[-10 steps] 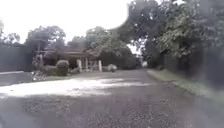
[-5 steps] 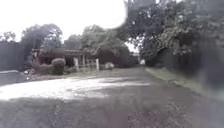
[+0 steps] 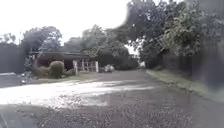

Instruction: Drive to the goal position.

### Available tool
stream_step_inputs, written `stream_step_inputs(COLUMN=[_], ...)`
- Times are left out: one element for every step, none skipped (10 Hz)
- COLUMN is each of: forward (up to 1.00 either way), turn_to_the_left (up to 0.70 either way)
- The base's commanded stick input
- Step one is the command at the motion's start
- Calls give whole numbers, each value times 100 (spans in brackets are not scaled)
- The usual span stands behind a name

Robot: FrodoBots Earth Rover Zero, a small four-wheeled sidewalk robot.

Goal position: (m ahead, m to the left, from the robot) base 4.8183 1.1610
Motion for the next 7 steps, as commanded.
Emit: stream_step_inputs(forward=[50, 50, 50, 50, 50, 50, 50], turn_to_the_left=[-27, 0, 0, 0, 0, 0, 0])
